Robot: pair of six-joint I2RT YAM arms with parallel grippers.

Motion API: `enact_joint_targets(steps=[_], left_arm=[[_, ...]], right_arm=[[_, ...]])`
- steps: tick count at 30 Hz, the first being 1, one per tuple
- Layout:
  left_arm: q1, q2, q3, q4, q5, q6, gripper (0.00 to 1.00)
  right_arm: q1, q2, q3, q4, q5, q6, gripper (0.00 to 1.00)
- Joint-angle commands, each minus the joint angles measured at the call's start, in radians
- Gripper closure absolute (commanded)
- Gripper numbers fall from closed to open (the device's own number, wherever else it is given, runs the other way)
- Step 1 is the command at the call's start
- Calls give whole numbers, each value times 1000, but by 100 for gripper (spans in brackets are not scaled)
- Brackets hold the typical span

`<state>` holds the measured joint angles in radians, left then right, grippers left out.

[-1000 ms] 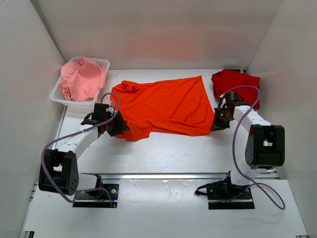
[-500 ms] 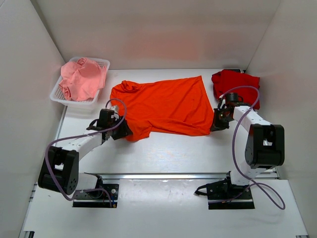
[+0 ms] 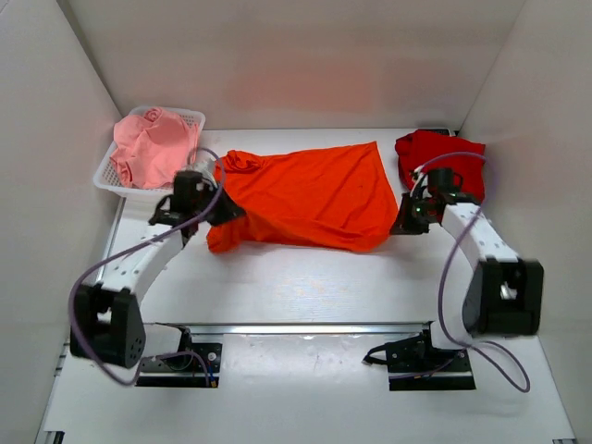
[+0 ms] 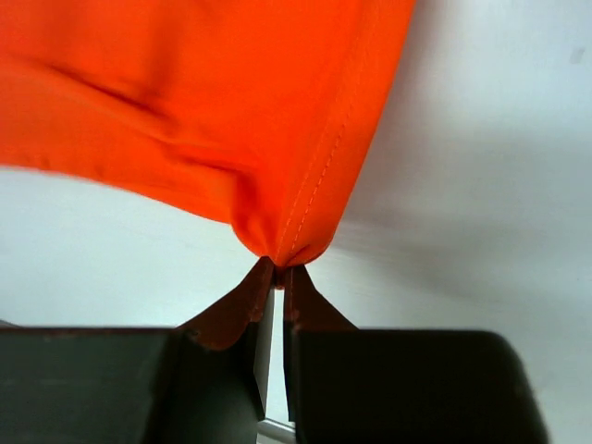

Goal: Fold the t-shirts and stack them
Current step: Flatten out the tshirt

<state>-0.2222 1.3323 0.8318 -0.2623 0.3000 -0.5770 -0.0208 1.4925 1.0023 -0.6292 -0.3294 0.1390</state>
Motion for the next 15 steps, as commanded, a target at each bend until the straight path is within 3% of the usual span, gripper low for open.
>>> enact_joint_targets(steps=[1, 8, 12, 15], left_arm=[[76, -200, 182, 5, 114, -63, 100], [139, -338, 539, 23, 214, -181, 100], [141, -383, 726, -33, 183, -172, 100], [113, -363, 869, -110, 140, -132, 100]], right_arm=[[-24, -245, 73, 89, -121, 56, 100], [-129, -648, 209, 244, -191, 197, 100], [-192, -733, 335, 220, -194, 205, 100], [-140, -736, 450, 177, -139, 200, 100]])
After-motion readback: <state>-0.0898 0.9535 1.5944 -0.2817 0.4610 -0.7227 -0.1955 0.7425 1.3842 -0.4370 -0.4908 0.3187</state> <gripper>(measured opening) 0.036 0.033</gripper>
